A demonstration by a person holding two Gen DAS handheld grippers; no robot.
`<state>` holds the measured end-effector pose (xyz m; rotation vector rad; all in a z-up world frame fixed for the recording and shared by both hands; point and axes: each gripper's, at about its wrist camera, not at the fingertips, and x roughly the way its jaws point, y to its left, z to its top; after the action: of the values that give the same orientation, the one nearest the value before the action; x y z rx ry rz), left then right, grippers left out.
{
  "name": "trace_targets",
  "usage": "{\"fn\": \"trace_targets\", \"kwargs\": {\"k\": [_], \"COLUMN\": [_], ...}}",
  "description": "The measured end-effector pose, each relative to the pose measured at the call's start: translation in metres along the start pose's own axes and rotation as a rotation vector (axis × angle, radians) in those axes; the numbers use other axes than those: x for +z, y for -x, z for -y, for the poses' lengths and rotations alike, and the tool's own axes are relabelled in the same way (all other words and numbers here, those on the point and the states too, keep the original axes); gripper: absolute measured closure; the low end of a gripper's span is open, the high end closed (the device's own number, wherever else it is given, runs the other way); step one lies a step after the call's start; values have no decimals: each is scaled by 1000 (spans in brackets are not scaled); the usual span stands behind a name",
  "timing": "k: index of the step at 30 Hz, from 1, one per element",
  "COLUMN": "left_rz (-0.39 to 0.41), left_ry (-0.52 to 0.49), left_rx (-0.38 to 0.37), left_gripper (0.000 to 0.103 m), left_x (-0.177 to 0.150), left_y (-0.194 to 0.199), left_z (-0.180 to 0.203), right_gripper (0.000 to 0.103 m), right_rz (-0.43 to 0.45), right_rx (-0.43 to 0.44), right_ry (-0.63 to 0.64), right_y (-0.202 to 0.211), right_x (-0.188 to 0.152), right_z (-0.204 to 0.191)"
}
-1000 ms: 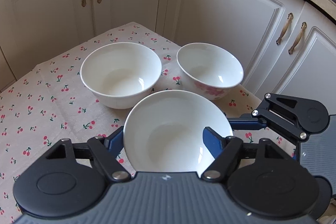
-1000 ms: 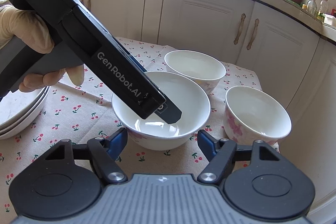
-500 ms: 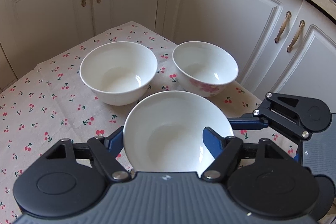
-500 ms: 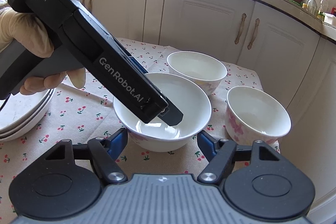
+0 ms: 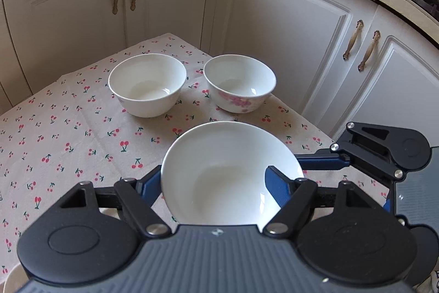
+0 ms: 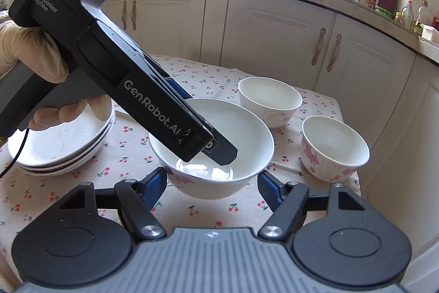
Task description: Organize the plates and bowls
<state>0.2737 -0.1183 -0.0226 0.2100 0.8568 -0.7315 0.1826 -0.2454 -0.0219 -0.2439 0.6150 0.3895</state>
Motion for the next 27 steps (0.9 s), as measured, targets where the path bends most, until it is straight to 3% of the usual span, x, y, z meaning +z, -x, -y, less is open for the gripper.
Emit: {"fn": "trace_targets", "kwargs": {"k": [12, 27], "left_rz": [7, -1], "left_ry": [23, -5], "left_rx": [-6, -39], "left_gripper": [26, 25], "left_x": [-40, -66], "left_y": [27, 24], "left_z": [27, 58], "right_gripper": [26, 26], "right_rz": [2, -33], "right_rx": [19, 7], "right_ry": [21, 7], "right_y": [42, 68], "right_x": [-20, -52], "right_z": [-29, -35]}}
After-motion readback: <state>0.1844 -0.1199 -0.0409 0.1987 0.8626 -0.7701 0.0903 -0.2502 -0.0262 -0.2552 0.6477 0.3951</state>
